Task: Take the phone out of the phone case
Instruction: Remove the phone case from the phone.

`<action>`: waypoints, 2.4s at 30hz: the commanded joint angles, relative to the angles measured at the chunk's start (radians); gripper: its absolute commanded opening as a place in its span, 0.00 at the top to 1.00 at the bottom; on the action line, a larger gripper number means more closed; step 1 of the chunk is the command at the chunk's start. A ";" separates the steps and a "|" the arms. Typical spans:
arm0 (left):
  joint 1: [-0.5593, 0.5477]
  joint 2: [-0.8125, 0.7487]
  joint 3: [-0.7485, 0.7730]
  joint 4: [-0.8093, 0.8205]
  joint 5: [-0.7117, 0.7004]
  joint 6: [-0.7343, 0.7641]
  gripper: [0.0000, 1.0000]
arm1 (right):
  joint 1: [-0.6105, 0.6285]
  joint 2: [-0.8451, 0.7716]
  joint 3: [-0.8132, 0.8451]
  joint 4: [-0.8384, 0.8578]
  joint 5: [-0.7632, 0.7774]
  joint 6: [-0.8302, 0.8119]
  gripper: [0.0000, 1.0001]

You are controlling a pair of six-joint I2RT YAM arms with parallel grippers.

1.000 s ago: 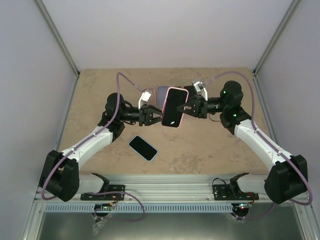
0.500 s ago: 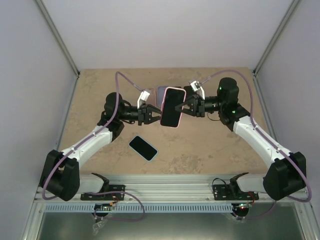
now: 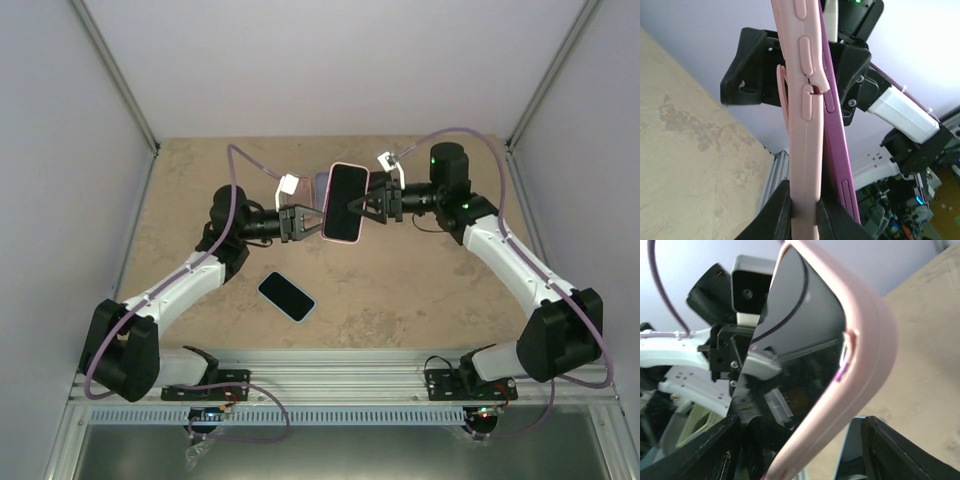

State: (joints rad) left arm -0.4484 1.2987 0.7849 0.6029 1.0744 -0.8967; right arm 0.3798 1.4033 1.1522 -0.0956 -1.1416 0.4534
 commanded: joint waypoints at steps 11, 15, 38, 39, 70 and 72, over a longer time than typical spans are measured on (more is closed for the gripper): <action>0.027 0.001 0.053 -0.109 -0.188 -0.063 1.00 | -0.025 -0.024 0.181 -0.272 0.453 -0.316 0.04; 0.028 0.012 0.090 -0.257 -0.291 -0.055 1.00 | 0.005 -0.034 0.217 -0.311 0.536 -0.404 0.04; 0.037 0.060 0.107 -0.327 -0.387 -0.138 1.00 | 0.401 -0.027 0.179 -0.282 1.093 -0.819 0.17; 0.038 0.058 0.106 -0.325 -0.387 -0.141 1.00 | 0.413 -0.023 0.175 -0.281 1.100 -0.823 0.18; 0.042 0.045 0.071 -0.259 -0.351 -0.200 1.00 | 0.604 0.028 -0.022 0.064 1.660 -1.186 0.52; 0.042 0.045 0.067 -0.255 -0.347 -0.201 1.00 | 0.604 0.030 -0.027 0.089 1.674 -1.200 0.54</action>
State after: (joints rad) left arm -0.4046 1.3659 0.8589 0.2619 0.6815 -1.0939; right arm 0.9916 1.4189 1.1419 -0.1238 0.4160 -0.6807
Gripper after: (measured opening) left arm 0.105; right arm 0.479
